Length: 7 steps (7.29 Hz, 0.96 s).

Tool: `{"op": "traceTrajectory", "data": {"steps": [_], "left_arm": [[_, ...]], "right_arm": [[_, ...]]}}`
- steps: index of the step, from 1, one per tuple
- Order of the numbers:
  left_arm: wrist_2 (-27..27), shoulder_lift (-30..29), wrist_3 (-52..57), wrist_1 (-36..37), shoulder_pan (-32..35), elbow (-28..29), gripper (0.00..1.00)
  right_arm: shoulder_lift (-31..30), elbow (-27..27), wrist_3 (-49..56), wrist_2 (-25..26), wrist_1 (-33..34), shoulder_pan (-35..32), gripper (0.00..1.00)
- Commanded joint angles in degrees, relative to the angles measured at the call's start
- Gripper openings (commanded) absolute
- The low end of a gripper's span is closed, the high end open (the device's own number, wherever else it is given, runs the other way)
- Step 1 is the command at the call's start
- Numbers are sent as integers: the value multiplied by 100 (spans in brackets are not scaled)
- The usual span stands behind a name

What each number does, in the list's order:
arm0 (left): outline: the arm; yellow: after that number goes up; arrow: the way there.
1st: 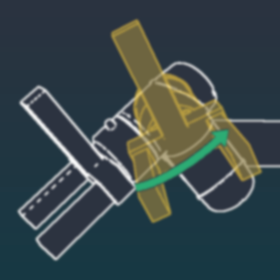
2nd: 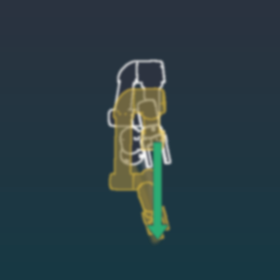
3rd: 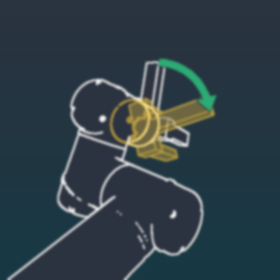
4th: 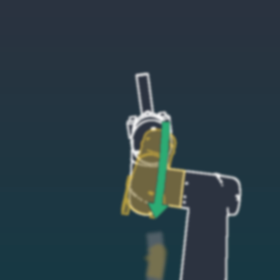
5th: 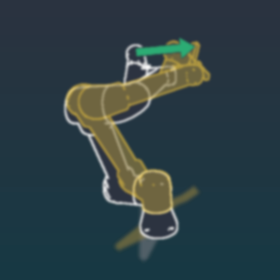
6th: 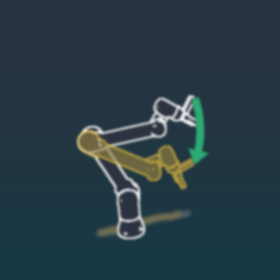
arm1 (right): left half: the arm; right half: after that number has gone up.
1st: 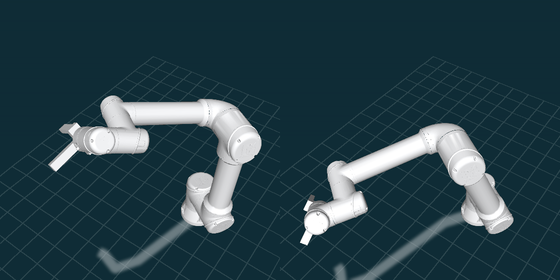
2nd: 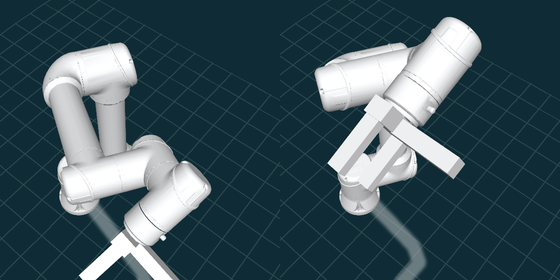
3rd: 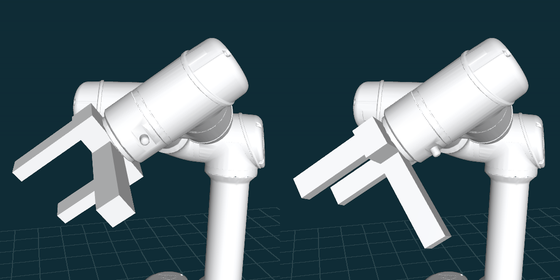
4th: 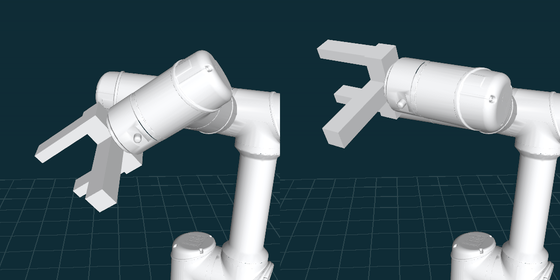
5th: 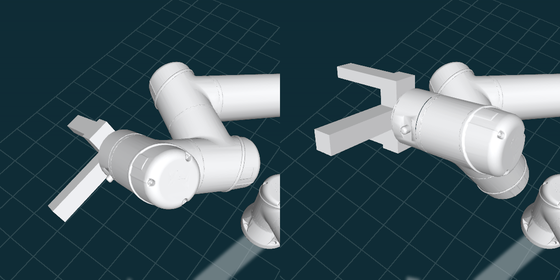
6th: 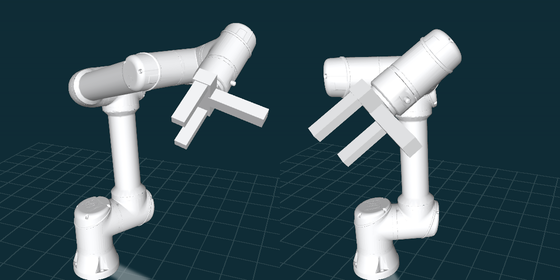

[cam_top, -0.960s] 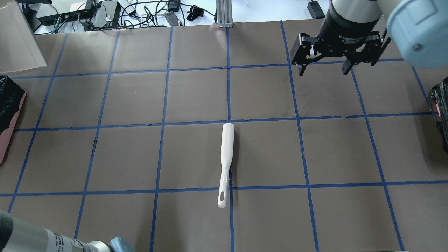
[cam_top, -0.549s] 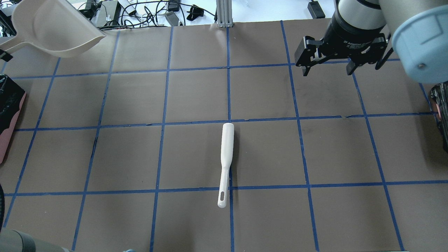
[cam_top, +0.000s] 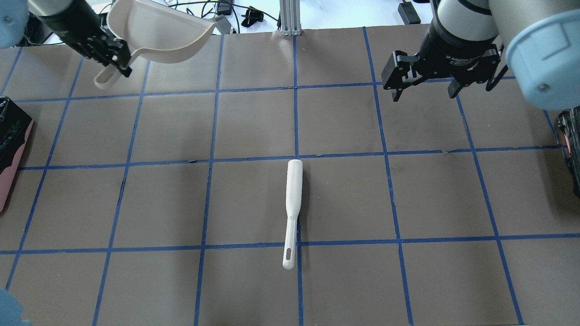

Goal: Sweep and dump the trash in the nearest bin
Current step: 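Carry the empty dustpan back over the table with the left gripper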

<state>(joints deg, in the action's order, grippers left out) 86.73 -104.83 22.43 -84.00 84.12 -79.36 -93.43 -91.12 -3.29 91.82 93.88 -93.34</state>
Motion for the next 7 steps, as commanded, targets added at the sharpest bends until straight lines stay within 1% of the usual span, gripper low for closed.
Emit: {"op": "traceTrajectory", "data": {"steps": [1, 2, 4, 5, 7], "left_arm": [[-592, -124, -905, -125, 744, -18, 0], [-1031, -221, -1107, -125, 894, -44, 0], [-1088, -615, -1573, 137, 1289, -62, 0], [-1088, -852, -2088, 609, 1387, -62, 0], [-1097, -1292, -2697, 1235, 1668, -36, 0]], "right_arm": [[0, -3, 4, 2, -1, 0, 100], [0, -11, 12, 11, 8, 0, 100], [0, -11, 170, 20, 17, 0, 100], [0, -11, 171, 11, 16, 0, 100], [0, -20, 171, 20, -10, 0, 100]]}}
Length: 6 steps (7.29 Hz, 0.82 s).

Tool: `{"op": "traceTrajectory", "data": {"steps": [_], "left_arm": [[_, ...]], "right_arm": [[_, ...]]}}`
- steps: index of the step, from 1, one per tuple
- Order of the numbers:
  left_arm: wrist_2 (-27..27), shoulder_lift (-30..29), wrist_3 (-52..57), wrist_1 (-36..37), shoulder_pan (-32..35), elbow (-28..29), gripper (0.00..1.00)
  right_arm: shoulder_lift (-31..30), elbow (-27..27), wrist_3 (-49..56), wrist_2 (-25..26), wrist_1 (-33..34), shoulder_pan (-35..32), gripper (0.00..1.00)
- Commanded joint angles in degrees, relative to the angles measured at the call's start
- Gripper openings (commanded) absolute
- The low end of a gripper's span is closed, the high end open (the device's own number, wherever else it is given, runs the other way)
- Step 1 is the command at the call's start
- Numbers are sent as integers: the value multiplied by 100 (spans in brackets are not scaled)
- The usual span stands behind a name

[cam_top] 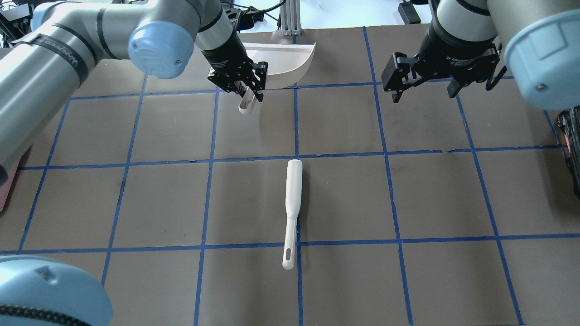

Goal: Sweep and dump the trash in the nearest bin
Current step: 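Carry the empty dustpan back over the table with the left gripper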

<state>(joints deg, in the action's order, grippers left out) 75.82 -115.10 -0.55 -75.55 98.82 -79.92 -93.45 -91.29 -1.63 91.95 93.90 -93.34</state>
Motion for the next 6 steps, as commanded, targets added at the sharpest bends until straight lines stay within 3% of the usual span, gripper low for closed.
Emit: {"op": "traceTrajectory", "data": {"steps": [1, 6], "left_arm": [[3, -476, -767, 645, 390, 29, 0], [275, -838, -1641, 735, 699, 64, 0]], "right_arm": [[3, -12, 5, 7, -21, 0, 100], [3, -30, 5, 7, -12, 0, 100]]}}
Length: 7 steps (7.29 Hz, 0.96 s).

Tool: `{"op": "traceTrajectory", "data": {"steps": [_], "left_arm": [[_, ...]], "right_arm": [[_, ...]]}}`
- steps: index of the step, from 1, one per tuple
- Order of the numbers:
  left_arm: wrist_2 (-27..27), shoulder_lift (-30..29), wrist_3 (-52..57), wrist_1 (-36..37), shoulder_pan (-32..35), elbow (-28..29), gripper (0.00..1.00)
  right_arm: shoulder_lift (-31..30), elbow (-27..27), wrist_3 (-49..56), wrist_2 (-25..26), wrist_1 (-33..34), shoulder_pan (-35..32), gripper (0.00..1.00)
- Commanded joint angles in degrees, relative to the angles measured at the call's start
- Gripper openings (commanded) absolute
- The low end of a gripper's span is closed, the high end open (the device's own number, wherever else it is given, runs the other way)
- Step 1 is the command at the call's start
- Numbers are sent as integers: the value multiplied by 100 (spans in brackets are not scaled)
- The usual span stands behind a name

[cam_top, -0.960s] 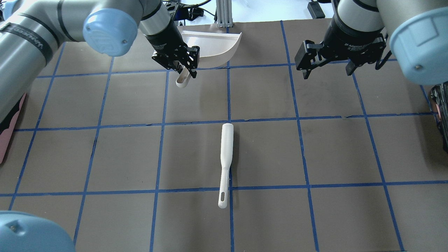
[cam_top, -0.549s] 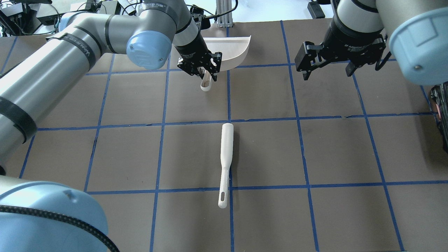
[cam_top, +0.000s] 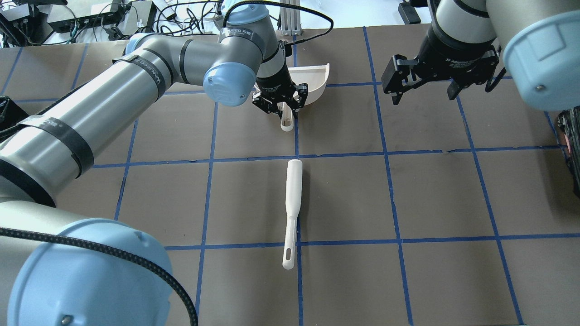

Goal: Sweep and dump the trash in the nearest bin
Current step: 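Set the dustpan down on the table and open the left gripper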

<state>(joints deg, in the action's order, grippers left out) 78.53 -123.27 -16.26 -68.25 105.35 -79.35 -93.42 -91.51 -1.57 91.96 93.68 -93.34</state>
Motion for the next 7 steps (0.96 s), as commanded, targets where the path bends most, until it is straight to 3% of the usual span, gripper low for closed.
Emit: {"op": "traceTrajectory", "data": {"steps": [1, 7], "left_arm": [[13, -22, -71, 4, 117, 7, 0], [30, -110, 43, 13, 161, -37, 1]], "right_arm": [[0, -8, 8, -2, 10, 0, 100], [0, -8, -1, 6, 36, 0, 100]]}}
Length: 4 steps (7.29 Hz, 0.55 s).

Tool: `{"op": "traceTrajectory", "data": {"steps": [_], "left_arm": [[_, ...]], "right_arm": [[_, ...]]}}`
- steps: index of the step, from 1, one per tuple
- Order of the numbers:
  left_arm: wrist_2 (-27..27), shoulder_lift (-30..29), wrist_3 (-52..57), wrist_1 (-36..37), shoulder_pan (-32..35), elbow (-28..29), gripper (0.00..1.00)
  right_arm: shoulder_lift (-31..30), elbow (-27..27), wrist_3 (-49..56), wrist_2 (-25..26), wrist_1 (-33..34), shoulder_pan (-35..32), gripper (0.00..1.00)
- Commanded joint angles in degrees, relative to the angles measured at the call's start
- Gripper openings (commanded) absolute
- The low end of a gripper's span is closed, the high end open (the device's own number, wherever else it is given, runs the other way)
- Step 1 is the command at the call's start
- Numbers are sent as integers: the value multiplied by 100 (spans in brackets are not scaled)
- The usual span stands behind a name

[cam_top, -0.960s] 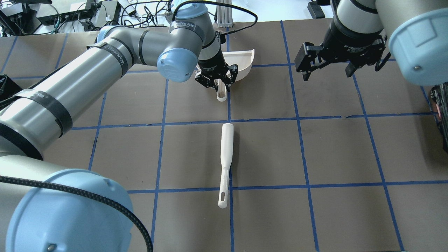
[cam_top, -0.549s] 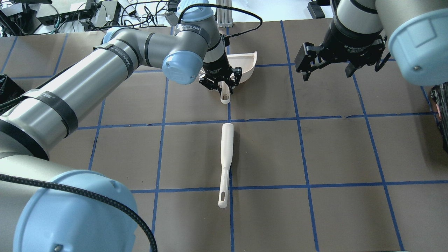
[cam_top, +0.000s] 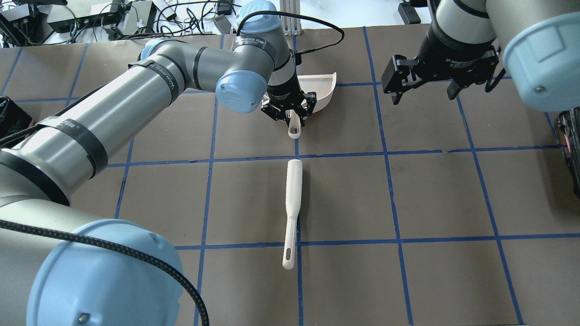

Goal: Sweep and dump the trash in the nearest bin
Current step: 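Set the dustpan down on the table and open the left gripper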

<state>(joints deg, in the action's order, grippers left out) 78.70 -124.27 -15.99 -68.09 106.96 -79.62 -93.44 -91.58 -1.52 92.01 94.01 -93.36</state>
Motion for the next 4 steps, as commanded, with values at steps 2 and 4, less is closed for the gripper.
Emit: {"op": "traceTrajectory", "data": {"steps": [2, 4], "left_arm": [[154, 17, 8, 24, 0, -10, 100], [163, 96, -1, 33, 9, -1, 100]], "right_arm": [[1, 0, 3, 1, 4, 2, 100], [1, 0, 3, 1, 13, 2, 100]]}}
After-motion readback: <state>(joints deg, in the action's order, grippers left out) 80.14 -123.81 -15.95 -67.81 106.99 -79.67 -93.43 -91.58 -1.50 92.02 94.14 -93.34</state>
